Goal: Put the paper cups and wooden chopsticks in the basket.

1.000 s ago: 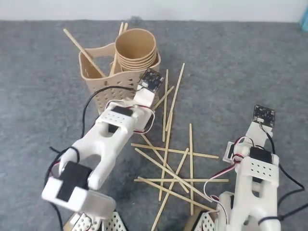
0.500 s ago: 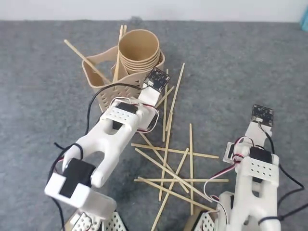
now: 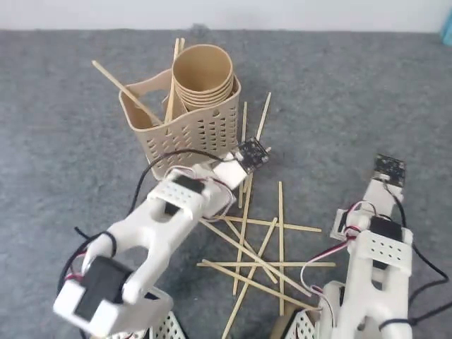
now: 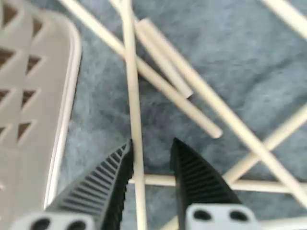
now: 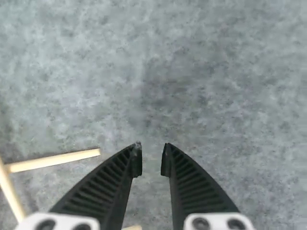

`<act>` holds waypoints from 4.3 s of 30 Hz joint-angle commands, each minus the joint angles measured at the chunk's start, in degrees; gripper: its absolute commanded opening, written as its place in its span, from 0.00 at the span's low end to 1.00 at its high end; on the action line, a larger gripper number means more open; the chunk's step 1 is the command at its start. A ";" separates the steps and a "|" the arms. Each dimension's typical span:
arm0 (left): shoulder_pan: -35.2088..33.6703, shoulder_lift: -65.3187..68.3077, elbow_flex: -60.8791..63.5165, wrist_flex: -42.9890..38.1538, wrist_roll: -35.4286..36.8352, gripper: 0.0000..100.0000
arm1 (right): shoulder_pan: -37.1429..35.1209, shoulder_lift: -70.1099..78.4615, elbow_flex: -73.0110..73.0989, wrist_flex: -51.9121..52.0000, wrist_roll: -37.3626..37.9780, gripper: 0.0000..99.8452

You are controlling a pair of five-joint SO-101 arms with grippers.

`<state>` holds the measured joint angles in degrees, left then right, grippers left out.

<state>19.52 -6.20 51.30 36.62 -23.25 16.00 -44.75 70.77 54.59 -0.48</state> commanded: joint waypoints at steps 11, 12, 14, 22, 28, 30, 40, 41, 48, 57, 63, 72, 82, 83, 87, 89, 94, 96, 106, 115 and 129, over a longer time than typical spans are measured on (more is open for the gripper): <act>10.20 -9.58 1.10 -1.76 33.41 0.11 | 6.02 -0.40 -1.23 -5.85 -6.42 0.08; 10.46 -9.23 2.24 -2.73 34.02 0.11 | 6.02 -0.40 -1.23 -5.93 -6.51 0.08; 10.37 -8.35 4.09 -6.07 34.20 0.11 | 5.93 -0.40 -1.23 -5.85 -6.51 0.08; 10.37 -8.18 4.35 -7.56 34.02 0.11 | 3.82 -0.40 -1.14 -5.85 -6.42 0.08; 9.67 -7.74 3.91 -7.74 35.69 0.11 | 3.91 -0.40 -1.05 -5.32 -6.15 0.08; 7.65 -7.56 3.21 -7.74 40.62 0.11 | 3.91 -0.40 -1.05 -5.23 -6.15 0.08; 3.25 3.52 -5.85 -6.15 49.49 0.16 | 3.91 -0.40 -1.05 -5.14 -6.07 0.08; 3.16 4.57 -7.25 -5.10 50.20 0.16 | 3.91 -0.40 -1.05 -5.14 -6.07 0.08; 3.43 11.60 -13.67 -0.35 47.38 0.16 | 3.91 -0.40 -1.05 -5.14 -6.07 0.08; 5.10 11.25 -14.20 1.32 42.37 0.01 | 4.00 -0.40 -1.05 -5.14 -6.07 0.08; 8.53 0.79 -4.44 -1.41 38.86 0.01 | 4.00 -0.40 -1.05 -5.14 -6.07 0.08; 17.67 -30.77 20.70 -8.09 24.62 0.01 | 4.00 -0.40 -1.05 -5.14 -6.07 0.08; 18.46 -55.38 32.84 -8.18 23.91 0.01 | 4.00 -0.40 -1.05 -5.14 -6.07 0.08; 18.46 -57.49 33.80 -8.18 23.65 0.01 | 4.00 -0.40 -1.05 -5.14 -6.07 0.08; 17.05 -66.46 38.64 -8.18 23.38 0.01 | 3.56 -0.40 -1.05 -5.49 -6.07 0.08; 15.65 -71.82 40.75 -8.18 23.38 0.01 | 3.56 -0.40 -1.05 -5.76 -6.07 0.08; 11.16 -88.70 45.76 -7.82 18.11 0.01 | 3.47 -0.40 -1.05 -5.85 -6.07 0.08; 7.38 -96.26 45.41 -6.33 17.67 0.01 | 3.47 -0.40 -1.05 -5.85 -6.07 0.08; -8.09 -98.55 41.36 -19.96 19.52 0.01 | 3.47 -0.40 1.14 -9.80 -6.24 0.08; -19.78 -98.20 40.57 -51.52 19.52 0.01 | 3.47 -0.40 1.14 -10.15 -6.24 0.08; -19.60 -97.93 38.20 -52.13 19.52 0.01 | 3.47 -0.48 1.67 -9.80 -6.51 0.08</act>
<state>0.09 -103.34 94.11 -13.93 -4.62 19.96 -44.75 72.44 45.71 -6.37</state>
